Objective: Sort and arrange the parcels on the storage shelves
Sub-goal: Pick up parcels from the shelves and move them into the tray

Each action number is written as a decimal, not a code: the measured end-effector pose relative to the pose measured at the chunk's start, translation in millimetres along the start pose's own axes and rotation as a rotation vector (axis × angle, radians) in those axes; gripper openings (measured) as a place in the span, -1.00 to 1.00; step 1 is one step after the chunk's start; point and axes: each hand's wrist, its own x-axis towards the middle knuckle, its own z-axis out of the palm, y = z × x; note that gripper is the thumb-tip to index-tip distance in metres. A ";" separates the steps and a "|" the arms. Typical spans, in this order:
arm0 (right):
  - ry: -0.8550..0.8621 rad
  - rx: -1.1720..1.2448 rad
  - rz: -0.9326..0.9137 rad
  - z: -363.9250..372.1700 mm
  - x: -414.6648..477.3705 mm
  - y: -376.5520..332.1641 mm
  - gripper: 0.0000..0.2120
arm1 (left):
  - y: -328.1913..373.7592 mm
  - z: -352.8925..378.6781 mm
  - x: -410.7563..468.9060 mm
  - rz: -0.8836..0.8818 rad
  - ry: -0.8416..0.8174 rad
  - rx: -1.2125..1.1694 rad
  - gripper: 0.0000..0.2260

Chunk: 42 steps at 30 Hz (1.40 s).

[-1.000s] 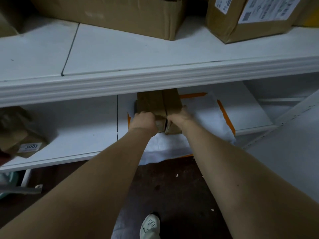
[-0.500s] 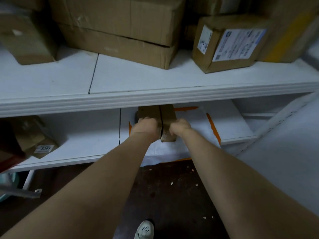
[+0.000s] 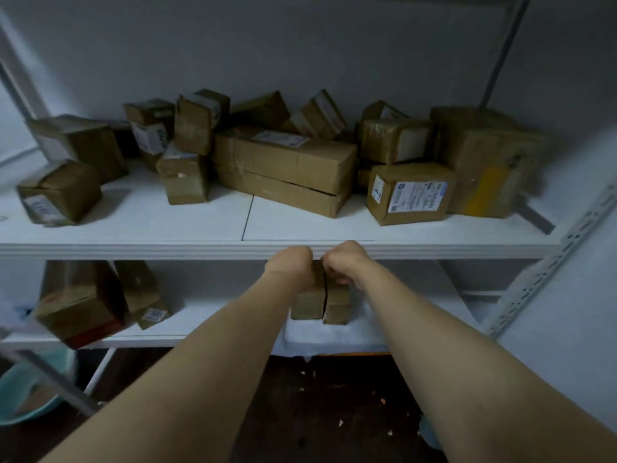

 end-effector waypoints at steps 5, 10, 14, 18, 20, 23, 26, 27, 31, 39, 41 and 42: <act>-0.024 -0.008 -0.124 6.8 -24.5 -41.7 -0.72 | -23.5 -34.6 -18.1 -0.054 0.097 0.009 -0.61; -0.086 -0.003 -0.220 28.5 -28.9 -84.4 -0.76 | -62.2 -66.4 -18.4 -0.134 0.177 0.032 -0.64; -0.054 -0.042 -0.291 45.7 -10.2 -118.0 -0.77 | -96.1 -89.6 0.3 -0.161 0.199 0.003 -0.62; 0.115 -0.119 -0.317 52.4 21.5 -144.6 -0.75 | -118.0 -111.8 35.9 -0.143 0.177 -0.015 -0.62; 0.189 -0.149 -0.285 46.3 35.9 -150.8 -0.67 | -121.4 -119.8 57.2 -0.097 0.160 -0.014 -0.71; 0.346 -0.225 -0.228 28.8 53.8 -152.6 -0.58 | -118.0 -124.3 91.7 -0.020 0.148 -0.017 -0.67; 0.530 -0.277 -0.141 12.0 67.3 -147.8 -0.53 | -106.4 -122.7 114.2 0.061 0.148 -0.030 -0.57; 0.567 -0.274 -0.117 8.5 71.6 -146.2 -0.51 | -103.1 -121.1 122.9 0.092 0.147 -0.029 -0.55; 0.689 -0.284 -0.057 -2.7 83.1 -141.2 -0.39 | -92.2 -118.0 148.7 0.171 0.188 -0.040 -0.46; 0.656 -0.160 -0.069 -21.1 93.0 -136.1 -0.54 | -80.8 -121.1 176.2 0.324 0.201 -0.007 -0.25; 0.760 -0.170 -0.075 -24.8 89.0 -136.3 -0.75 | -77.9 -123.2 179.4 0.354 0.193 0.039 -0.24; 0.797 -0.133 -0.064 -27.4 87.9 -136.3 -0.80 | -74.9 -124.9 179.8 0.375 0.201 0.071 -0.27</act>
